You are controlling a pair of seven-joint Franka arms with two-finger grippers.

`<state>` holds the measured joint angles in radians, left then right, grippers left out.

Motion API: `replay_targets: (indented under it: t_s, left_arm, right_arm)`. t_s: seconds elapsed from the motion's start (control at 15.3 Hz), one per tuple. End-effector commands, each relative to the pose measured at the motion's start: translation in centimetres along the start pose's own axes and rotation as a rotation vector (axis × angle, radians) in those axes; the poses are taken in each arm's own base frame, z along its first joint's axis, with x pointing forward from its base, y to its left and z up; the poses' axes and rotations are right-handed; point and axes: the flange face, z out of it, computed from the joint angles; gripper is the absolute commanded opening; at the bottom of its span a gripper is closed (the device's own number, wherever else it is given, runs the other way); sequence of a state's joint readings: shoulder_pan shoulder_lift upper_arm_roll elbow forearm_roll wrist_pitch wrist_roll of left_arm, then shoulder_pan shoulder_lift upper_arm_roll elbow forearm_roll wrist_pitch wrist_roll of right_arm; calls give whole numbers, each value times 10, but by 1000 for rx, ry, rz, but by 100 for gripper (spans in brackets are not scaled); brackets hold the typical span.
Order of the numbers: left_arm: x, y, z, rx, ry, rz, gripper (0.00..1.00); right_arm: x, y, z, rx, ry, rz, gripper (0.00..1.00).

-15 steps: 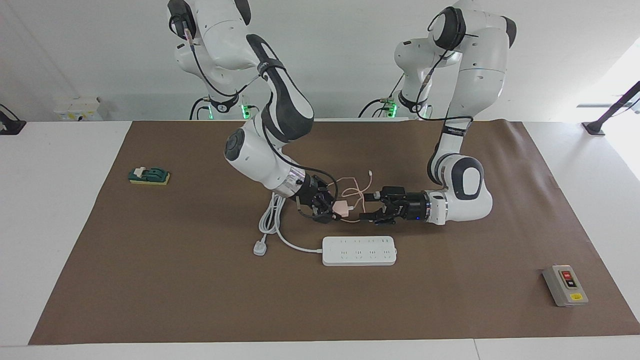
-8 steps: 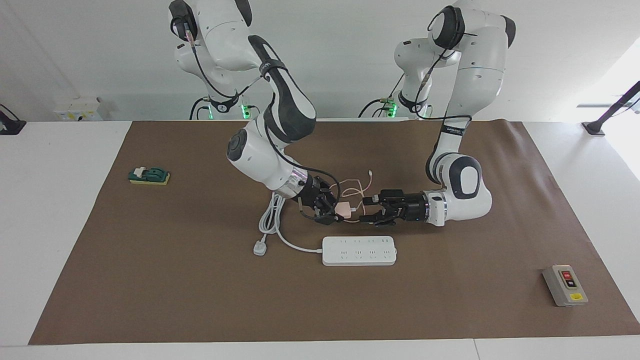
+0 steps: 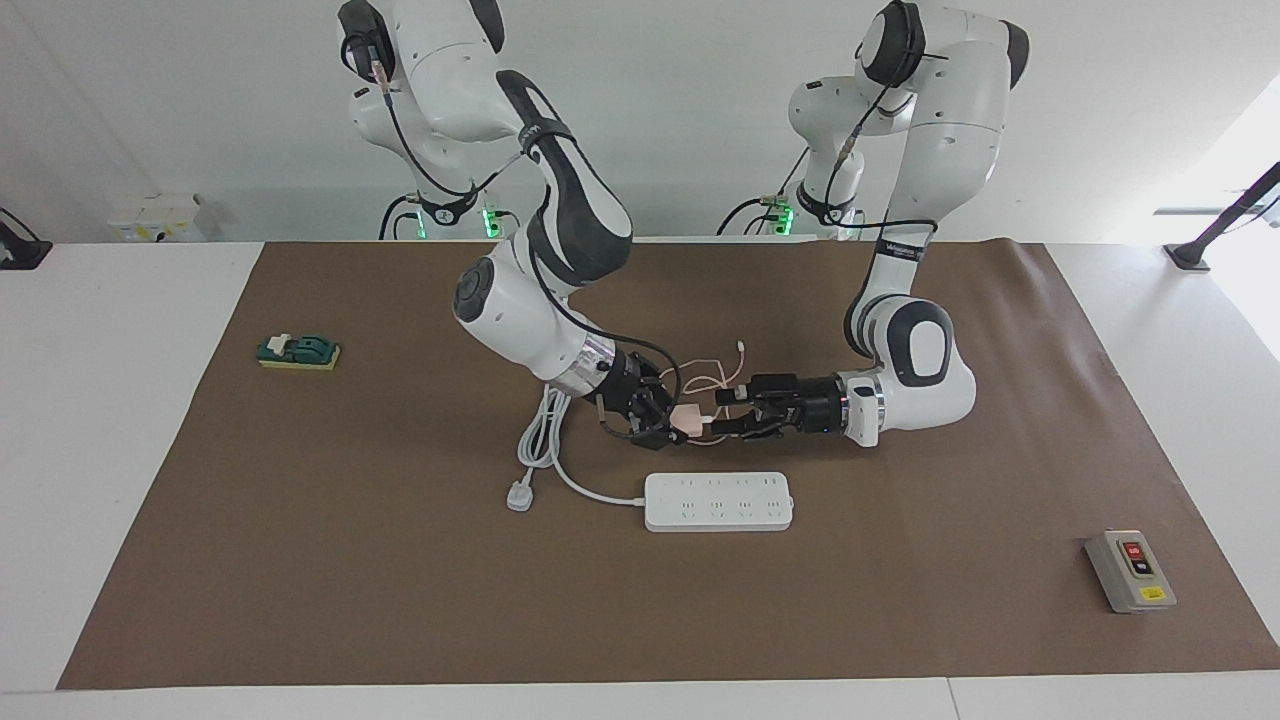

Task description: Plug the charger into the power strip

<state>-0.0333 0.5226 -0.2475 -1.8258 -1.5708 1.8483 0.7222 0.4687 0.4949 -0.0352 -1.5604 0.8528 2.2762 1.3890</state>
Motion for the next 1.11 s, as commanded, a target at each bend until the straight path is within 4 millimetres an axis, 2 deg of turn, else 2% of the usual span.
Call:
replay_targets:
  t_s: [0.0,0.26,0.65,1.05]
  left_arm:
    - [-6,2,8,21,1,-12,100]
    - [-4,2,7,13,5,-8,100]
    - [9,-10,19,-26,-1,-10,100]
    - [17,-5,16,-34,8,9,100]
  right_arm:
    - [-2,-5,1,16,-19,26,0]
    - [-2,-5,1,16,-19,27,0]
    - [-2,-5,1,16,-19,26,0]
    - [-2,-5,1,17,-19,27,0]
